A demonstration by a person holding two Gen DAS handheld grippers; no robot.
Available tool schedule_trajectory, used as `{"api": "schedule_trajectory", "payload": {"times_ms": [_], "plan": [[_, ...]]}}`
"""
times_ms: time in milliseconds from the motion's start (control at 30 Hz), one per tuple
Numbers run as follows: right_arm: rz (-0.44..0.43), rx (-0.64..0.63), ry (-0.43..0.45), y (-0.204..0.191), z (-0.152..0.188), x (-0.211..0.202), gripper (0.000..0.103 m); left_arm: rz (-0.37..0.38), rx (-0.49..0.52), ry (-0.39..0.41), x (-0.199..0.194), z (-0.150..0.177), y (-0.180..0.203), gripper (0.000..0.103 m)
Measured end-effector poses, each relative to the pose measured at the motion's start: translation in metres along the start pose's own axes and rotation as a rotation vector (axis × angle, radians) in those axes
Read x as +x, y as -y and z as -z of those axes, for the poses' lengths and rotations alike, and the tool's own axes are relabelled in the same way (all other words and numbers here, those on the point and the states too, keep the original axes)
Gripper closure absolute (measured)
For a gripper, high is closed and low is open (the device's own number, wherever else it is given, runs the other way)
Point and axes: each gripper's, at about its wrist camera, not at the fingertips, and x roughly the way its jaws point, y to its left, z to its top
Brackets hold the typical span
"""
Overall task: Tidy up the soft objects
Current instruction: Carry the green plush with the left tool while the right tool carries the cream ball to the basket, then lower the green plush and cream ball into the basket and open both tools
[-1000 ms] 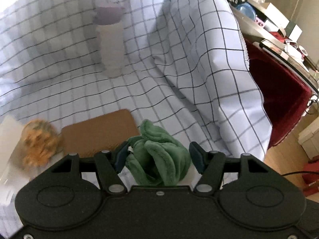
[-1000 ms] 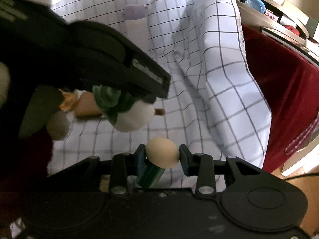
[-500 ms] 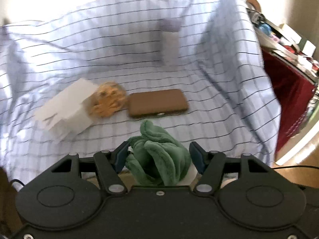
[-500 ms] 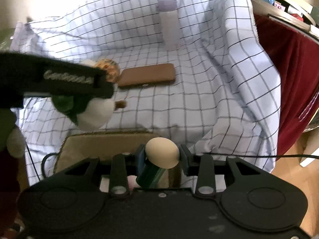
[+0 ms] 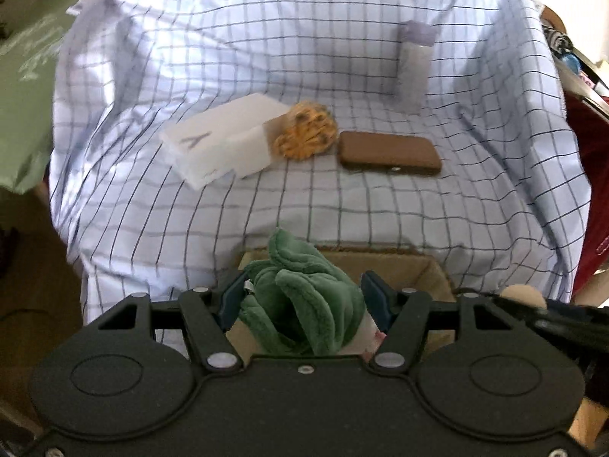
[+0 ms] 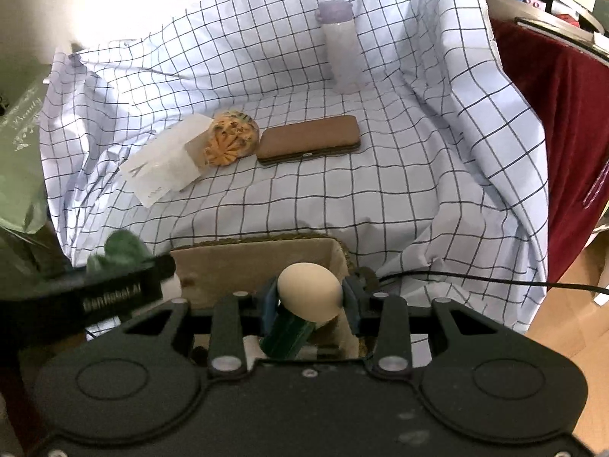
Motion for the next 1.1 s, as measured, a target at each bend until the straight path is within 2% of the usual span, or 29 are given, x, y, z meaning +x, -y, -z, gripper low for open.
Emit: {"api": "schedule_trajectory", "payload": {"times_ms": [200,567,967,1033,1100], "plan": [[-0.007,0.006,-0.028,-0.007,0.005,0.006,0.067,-0.005,-0.047,-0.026,-0.001,0.020,-0.009,0.042],[-0.005,0.012,-0.066,-0.011,0.012,0.016,0.067,-0.052,-0.008,-0.098,0.018,0.036,-0.002,0.042],[0.004,0.010,-0.075,-0.012,0.012,0.019,0.066,-0.075,0.000,-0.095,0.017,0.037,-0.003,0.041],[0.007,0.004,-0.074,-0.012,0.012,0.019,0.066,-0.074,-0.001,-0.092,0.016,0.037,-0.003,0.035],[0.015,-0.003,-0.072,-0.013,0.012,0.020,0.066,-0.081,-0.001,-0.083,0.015,0.037,-0.003,0.033]]}}
